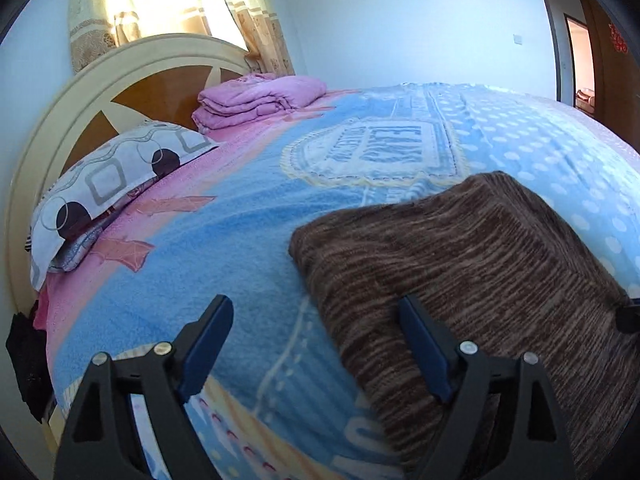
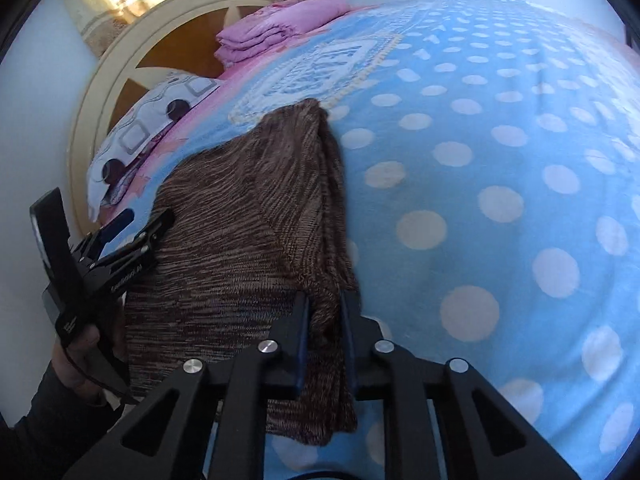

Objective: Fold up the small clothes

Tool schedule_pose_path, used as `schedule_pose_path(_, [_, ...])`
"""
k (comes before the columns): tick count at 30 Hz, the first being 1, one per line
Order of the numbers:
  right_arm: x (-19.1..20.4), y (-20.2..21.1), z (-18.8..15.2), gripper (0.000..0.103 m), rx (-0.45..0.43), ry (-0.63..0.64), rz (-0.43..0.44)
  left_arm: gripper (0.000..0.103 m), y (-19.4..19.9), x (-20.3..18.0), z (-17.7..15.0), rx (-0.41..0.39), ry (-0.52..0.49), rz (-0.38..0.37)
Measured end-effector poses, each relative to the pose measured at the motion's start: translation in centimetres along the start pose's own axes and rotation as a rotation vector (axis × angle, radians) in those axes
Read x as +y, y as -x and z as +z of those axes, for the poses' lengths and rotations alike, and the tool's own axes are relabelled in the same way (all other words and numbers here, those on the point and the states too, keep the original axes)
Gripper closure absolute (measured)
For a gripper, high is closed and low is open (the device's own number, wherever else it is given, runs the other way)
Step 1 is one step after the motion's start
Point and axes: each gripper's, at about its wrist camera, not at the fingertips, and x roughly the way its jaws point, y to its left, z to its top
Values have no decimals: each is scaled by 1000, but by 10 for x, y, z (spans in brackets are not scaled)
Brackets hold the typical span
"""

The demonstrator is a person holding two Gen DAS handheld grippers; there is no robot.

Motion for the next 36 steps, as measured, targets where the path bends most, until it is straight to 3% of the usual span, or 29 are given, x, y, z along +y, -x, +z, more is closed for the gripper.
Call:
schedule_pose_path(3, [-2, -7, -2, 91, -3, 17, -33, 11, 2, -19, -5, 24, -69, 68])
schedule_pose_path(5, [-8, -12, -4, 90, -24, 12, -26, 6, -1, -21, -9, 14, -58, 91])
schedule_pose_path(7, [-11, -10, -5, 87, -27, 3, -10, 5, -1, -17, -8, 17, -41, 74])
schedule_pose_path(9, [-7, -5, -7, 72, -36, 17, -30, 5, 2, -10, -6, 28, -24, 38])
schedule_pose_path(11, [-3, 5, -12, 68, -54, -1, -66, 5, 9, -4, -6, 42, -21, 15])
schedule_pose_path(13, [5, 17, -16, 67, -92, -8, -80, 5, 23, -1, -8, 41, -15, -6])
schedule_pose_path(17, [29, 51, -26, 53, -203, 9, -139, 2, 63, 7, -12, 18, -13, -62])
schedule_pose_path(25, [75, 104, -46, 46, -352, 109, -177, 2, 104, 17, -4, -55, 18, -126])
schedule_pose_path(36, [81, 117, -56, 45, -379, 107, -173, 2, 114, 16, -2, -76, 24, -137])
